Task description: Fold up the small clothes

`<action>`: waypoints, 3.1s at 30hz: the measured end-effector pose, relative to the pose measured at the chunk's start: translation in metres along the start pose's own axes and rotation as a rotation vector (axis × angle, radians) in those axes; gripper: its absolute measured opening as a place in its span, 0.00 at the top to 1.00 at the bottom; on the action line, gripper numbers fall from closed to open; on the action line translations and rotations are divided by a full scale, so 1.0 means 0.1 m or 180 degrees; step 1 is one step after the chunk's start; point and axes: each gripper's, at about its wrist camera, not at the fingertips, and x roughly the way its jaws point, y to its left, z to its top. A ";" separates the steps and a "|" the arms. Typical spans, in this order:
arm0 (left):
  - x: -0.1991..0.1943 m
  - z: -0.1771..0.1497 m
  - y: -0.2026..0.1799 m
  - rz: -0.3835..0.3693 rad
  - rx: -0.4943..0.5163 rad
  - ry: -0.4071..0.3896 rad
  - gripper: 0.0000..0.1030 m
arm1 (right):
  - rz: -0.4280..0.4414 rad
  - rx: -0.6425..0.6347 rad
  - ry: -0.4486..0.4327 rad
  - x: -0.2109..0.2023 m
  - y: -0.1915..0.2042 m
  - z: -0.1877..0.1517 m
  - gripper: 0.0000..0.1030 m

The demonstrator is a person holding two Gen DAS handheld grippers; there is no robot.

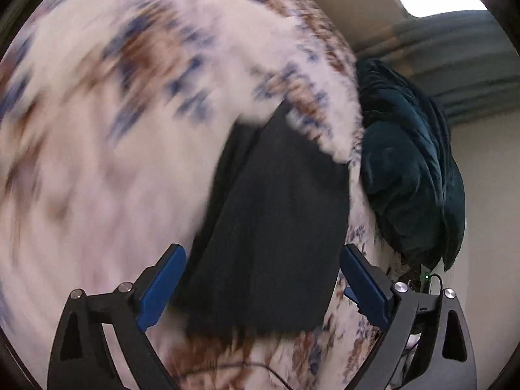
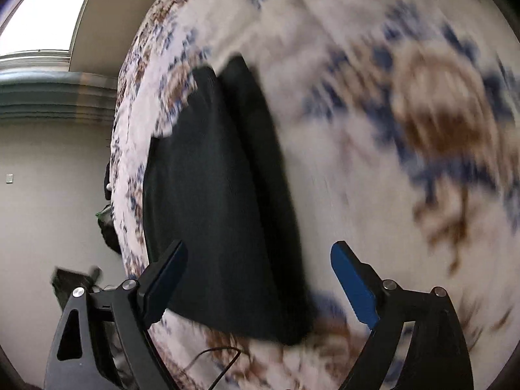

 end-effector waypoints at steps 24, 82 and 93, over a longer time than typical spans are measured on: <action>0.90 -0.35 0.15 -0.0389 -0.1267 -0.0920 0.53 | 0.0130 0.0300 -0.0135 0.07 -0.55 0.17 0.11; 0.81 0.48 0.40 -0.0650 0.0103 0.0586 0.19 | 0.0287 -0.0126 0.0310 0.61 -0.47 0.83 0.20; 1.20 0.51 0.13 -0.0837 0.0459 0.0669 0.28 | 0.0723 -0.0719 0.1136 1.44 0.00 0.83 0.63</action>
